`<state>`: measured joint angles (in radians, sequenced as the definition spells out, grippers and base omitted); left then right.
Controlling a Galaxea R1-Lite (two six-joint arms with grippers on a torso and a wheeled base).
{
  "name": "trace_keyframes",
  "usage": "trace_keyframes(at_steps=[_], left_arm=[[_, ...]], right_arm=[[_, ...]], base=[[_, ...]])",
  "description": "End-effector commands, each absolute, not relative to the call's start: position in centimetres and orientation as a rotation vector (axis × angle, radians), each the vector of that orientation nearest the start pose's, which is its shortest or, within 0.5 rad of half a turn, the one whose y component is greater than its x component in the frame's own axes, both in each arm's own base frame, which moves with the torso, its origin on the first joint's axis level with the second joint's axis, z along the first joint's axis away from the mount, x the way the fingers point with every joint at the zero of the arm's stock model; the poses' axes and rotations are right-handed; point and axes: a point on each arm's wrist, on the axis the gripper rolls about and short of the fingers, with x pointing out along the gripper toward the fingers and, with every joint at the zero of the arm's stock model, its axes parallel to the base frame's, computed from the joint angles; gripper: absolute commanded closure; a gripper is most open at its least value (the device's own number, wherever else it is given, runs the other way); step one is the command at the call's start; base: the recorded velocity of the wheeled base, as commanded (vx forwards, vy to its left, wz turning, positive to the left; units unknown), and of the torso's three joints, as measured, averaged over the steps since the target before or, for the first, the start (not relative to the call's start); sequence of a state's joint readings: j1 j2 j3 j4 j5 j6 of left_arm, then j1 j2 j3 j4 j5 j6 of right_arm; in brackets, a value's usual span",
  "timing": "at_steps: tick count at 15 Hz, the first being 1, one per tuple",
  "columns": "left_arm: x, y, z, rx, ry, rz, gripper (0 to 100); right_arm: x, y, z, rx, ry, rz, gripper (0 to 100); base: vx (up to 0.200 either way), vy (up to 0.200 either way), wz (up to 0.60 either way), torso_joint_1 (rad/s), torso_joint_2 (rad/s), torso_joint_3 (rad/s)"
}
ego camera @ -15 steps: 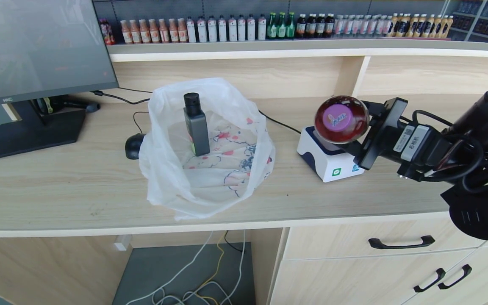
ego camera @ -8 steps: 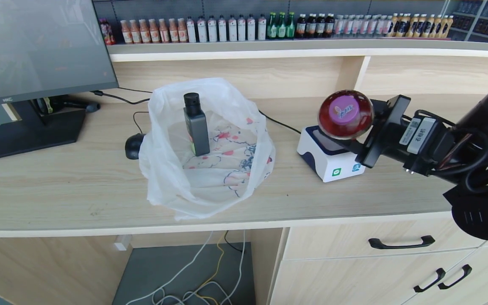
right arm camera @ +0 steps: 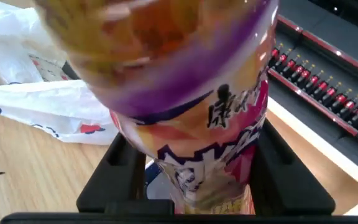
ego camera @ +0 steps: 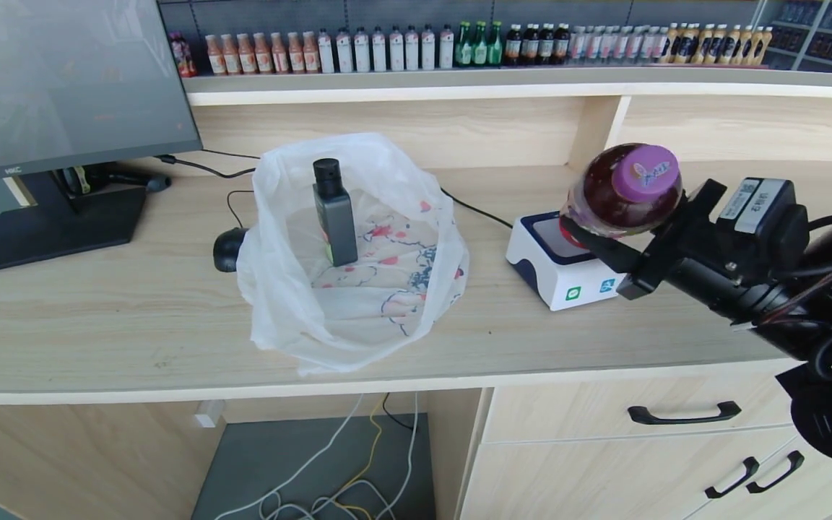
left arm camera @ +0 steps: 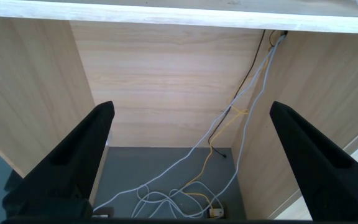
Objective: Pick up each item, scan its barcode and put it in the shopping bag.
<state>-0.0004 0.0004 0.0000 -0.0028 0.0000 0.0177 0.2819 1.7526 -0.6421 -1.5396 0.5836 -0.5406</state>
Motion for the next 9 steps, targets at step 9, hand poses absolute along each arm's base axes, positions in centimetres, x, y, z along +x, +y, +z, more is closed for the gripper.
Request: trace_keyframes(at_steps=[9], left_arm=[[-2.3, 0.0, 7.6, 0.014, -0.003, 0.0, 0]], right_arm=[[26.3, 11.8, 23.9, -0.265, -0.664, 0.632, 100]], base=[[0.0, 0.0, 0.0, 0.0, 0.0, 0.0]])
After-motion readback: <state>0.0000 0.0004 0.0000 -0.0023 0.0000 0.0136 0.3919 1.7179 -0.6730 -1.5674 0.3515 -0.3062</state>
